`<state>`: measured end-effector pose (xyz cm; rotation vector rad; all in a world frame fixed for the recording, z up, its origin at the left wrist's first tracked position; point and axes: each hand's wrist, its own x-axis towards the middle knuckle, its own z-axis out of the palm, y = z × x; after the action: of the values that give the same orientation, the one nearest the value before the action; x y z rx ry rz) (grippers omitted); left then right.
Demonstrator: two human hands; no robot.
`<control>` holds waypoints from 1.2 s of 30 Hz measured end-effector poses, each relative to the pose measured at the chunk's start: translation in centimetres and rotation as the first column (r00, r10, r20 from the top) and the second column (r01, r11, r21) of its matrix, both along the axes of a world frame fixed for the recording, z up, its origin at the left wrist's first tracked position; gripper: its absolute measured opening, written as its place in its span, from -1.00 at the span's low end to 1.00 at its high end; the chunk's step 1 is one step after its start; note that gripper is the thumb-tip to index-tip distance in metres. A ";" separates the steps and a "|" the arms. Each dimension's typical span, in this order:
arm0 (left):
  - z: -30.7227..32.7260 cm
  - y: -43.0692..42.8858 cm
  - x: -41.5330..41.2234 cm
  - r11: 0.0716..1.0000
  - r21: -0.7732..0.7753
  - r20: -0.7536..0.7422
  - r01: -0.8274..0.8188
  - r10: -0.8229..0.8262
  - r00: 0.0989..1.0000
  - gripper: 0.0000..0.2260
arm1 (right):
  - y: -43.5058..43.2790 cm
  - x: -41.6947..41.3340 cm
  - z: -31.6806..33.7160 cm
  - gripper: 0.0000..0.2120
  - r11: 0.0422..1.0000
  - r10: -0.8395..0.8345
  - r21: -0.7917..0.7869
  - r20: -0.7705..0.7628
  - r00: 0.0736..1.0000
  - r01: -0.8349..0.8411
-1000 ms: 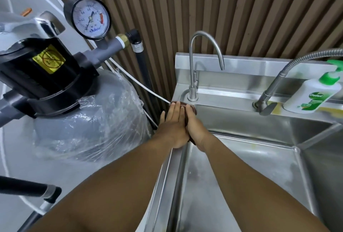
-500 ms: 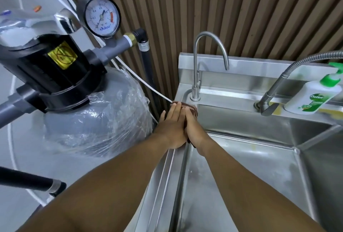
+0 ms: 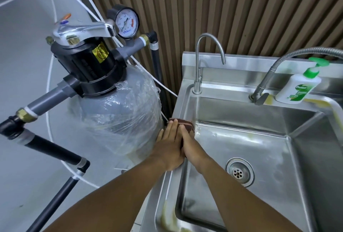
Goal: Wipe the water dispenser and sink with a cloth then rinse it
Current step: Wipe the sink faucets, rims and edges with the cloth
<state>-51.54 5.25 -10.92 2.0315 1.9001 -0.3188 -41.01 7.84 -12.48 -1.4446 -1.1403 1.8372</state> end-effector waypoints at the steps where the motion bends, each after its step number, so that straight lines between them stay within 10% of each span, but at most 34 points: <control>1: 0.0 -0.7 -0.1 1.000 -0.009 -0.003 0.005 -0.005 1.000 -0.28 | -0.8 0.0 0.1 -0.11 1.000 0.005 -0.005 0.004 1.000 -0.005; 16: 1.4 -11.0 -0.6 0.999 -0.051 0.025 0.013 -0.012 1.000 -0.35 | -10.6 0.5 2.3 -0.42 0.994 0.087 -0.072 0.066 0.994 -0.082; 26: 1.6 -16.9 -1.1 0.998 -0.065 0.077 -0.016 0.021 0.997 -0.37 | -14.7 1.5 4.1 -0.15 0.946 0.294 -0.177 0.121 0.948 -0.271; 36: 1.1 -23.1 -2.1 0.999 0.029 0.006 0.019 -0.019 1.000 -0.09 | -17.2 3.5 6.6 -0.34 0.800 0.584 -0.146 0.412 0.699 -0.582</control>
<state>-53.59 -17.81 -9.78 2.0675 1.8931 -0.2912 -37.53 -9.35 -5.92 -1.6820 -2.0240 1.9431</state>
